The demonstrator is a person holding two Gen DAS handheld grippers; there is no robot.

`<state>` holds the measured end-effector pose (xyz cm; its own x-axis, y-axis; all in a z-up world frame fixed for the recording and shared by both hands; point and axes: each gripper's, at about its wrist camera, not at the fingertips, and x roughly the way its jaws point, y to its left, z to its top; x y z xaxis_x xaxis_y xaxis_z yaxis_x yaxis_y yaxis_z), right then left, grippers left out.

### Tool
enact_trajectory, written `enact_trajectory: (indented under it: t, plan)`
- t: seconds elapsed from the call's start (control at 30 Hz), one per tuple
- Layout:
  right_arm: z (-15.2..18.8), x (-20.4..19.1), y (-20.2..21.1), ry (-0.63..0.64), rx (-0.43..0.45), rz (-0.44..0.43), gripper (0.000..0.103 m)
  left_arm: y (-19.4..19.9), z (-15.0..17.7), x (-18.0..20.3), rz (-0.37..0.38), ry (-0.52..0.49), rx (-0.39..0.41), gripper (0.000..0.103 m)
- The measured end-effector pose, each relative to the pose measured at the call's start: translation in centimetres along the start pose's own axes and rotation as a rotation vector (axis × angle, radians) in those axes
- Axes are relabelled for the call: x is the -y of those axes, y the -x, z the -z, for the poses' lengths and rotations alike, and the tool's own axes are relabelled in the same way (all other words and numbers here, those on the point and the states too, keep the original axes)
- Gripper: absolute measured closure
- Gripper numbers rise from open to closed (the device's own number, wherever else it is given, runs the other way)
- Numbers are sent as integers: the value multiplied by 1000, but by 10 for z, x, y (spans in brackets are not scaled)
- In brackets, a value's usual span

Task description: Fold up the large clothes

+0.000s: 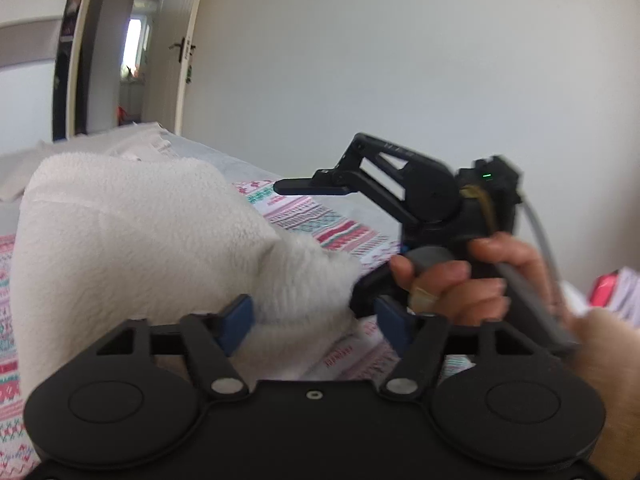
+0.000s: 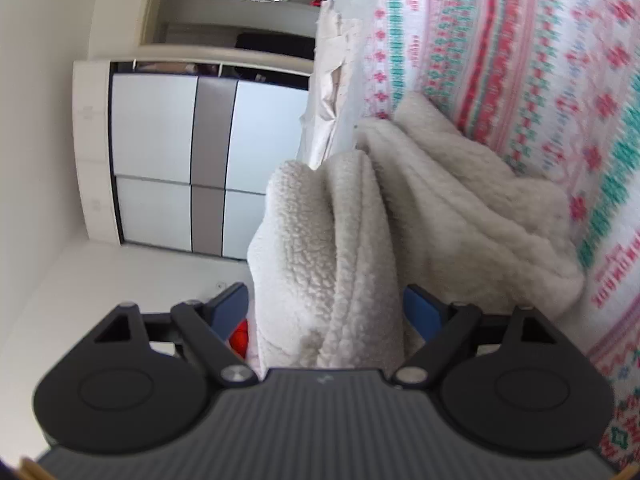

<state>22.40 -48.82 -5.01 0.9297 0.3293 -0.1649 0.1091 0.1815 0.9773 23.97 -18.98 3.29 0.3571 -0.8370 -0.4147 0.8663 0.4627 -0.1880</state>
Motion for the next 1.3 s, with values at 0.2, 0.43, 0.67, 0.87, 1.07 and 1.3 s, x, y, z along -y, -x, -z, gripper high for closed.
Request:
enact_trajectory:
  t: [0.2, 0.43, 0.67, 0.87, 1.07, 1.3]
  plan:
    - [3, -22, -12, 145, -40, 151, 17, 69, 13, -8, -19, 116, 11, 0]
    - [7, -37, -22, 187, -48, 99, 17, 97, 8, -55, -190, 323, 30, 0]
    - [17, -38, -35, 186, -71, 98, 14, 84, 31, -99, -238, 563, -21, 0]
    - [36, -51, -39, 256, -24, 75, 68, 96, 33, -117, -233, 739, 78, 0]
    - [20, -90, 8, 329, 27, -164, 72, 84, -4, -105, -185, 676, 175, 2]
    - [-32, 9, 29, -14, 156, 140, 47, 6, -1, -45, -288, 380, 28, 1]
